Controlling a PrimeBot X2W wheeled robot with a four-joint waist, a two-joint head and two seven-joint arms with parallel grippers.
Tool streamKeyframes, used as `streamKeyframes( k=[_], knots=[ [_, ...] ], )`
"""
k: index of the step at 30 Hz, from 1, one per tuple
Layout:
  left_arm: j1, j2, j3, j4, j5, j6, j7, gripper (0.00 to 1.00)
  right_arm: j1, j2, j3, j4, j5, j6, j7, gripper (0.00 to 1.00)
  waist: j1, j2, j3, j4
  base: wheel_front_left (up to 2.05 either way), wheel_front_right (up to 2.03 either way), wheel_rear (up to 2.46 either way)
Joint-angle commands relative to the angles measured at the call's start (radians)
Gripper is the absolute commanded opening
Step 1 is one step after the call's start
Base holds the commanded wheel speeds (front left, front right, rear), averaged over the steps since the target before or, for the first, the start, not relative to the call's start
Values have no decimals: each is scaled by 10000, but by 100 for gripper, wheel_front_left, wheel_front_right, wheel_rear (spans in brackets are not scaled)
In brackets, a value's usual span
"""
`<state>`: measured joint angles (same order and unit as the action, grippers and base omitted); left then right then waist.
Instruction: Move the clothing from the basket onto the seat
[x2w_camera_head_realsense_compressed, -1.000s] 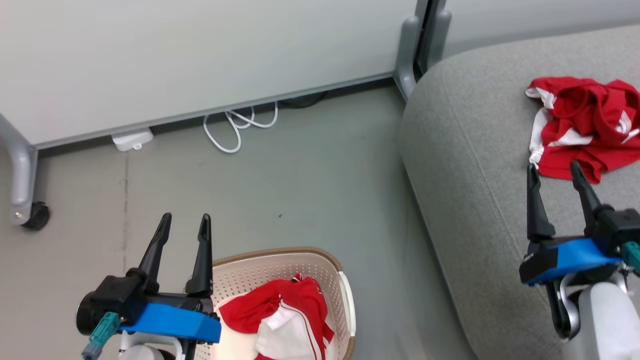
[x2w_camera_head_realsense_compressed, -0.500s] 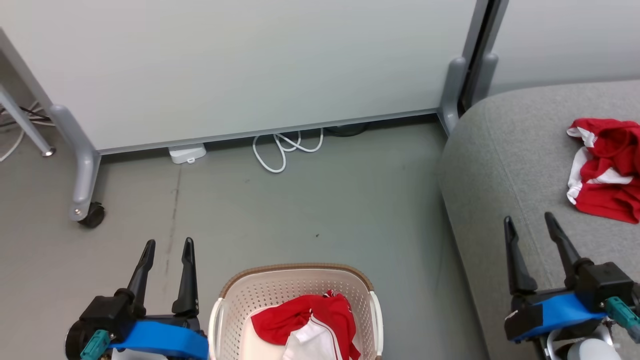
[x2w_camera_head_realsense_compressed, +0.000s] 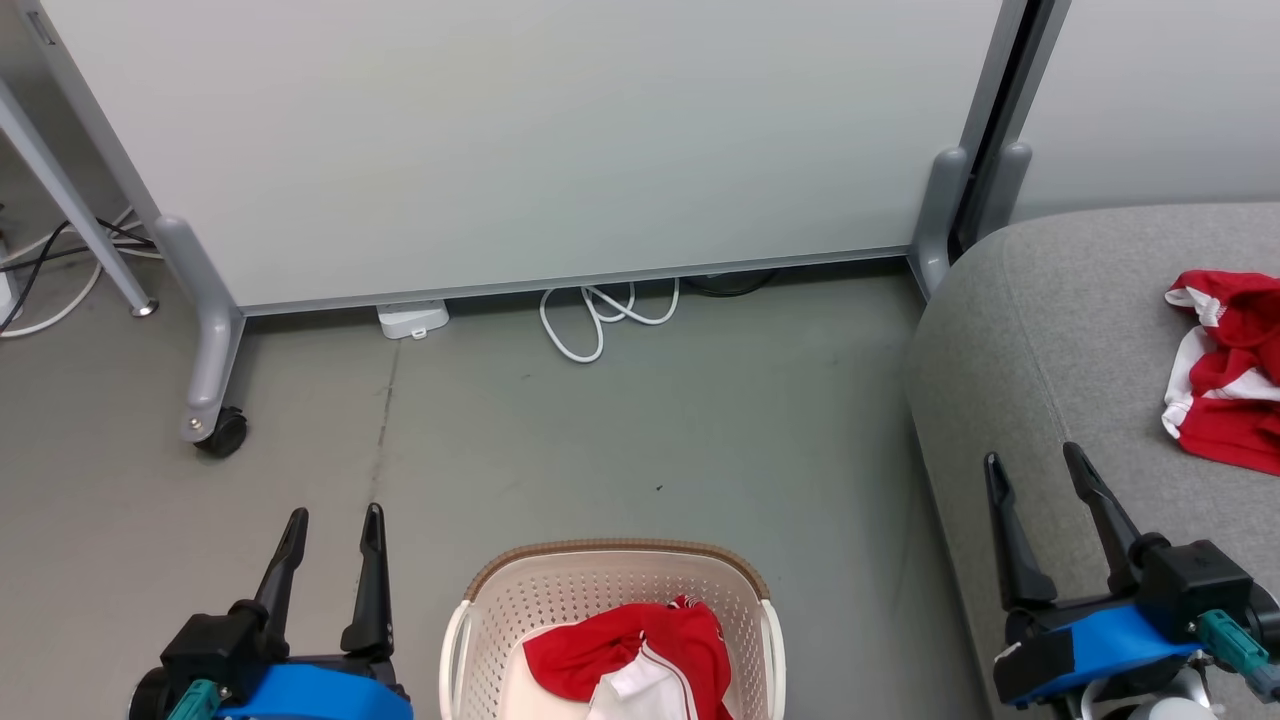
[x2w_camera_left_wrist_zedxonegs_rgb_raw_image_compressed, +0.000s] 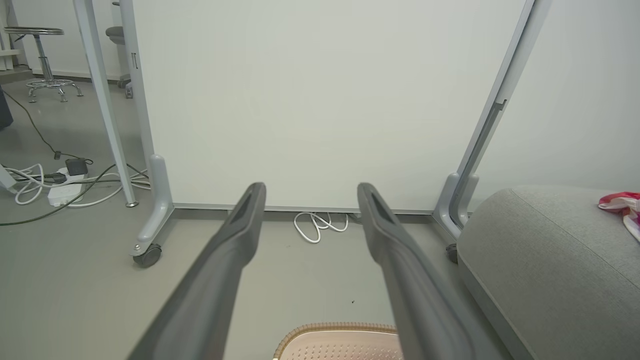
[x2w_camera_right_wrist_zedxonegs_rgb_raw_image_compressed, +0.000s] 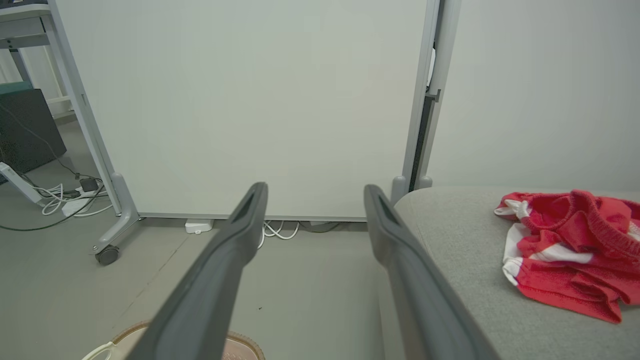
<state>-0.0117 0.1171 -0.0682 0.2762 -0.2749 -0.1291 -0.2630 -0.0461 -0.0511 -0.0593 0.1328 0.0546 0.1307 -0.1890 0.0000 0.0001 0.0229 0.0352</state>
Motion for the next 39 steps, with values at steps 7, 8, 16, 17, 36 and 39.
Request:
streamKeyframes(
  k=[7,8,16,17,36,39],
  knots=[
    [-65,114,6,109,-105,-13,-27,100,168,10,54,-52,190,3,-25,100,0,-1,24,19,0,0,0],
    [-87,119,-2,125,-110,-13,-27,100,162,11,53,-45,191,3,-27,100,0,-1,26,26,0,0,0],
    [-59,122,8,134,-74,-13,-27,100,166,11,121,-83,286,1,-8,100,0,-1,29,50,0,0,0],
    [-43,116,10,123,-59,-13,-27,100,165,11,135,-89,298,1,-7,100,0,-1,34,45,0,0,0],
    [-663,198,-676,656,-277,-13,-27,100,-412,10,618,-276,455,1,-89,100,0,-1,1213,-657,0,0,0],
    [-970,220,-954,1024,-403,-13,-27,100,-600,7,767,-291,522,3,-130,100,0,-1,1644,-932,0,0,0]
  ],
)
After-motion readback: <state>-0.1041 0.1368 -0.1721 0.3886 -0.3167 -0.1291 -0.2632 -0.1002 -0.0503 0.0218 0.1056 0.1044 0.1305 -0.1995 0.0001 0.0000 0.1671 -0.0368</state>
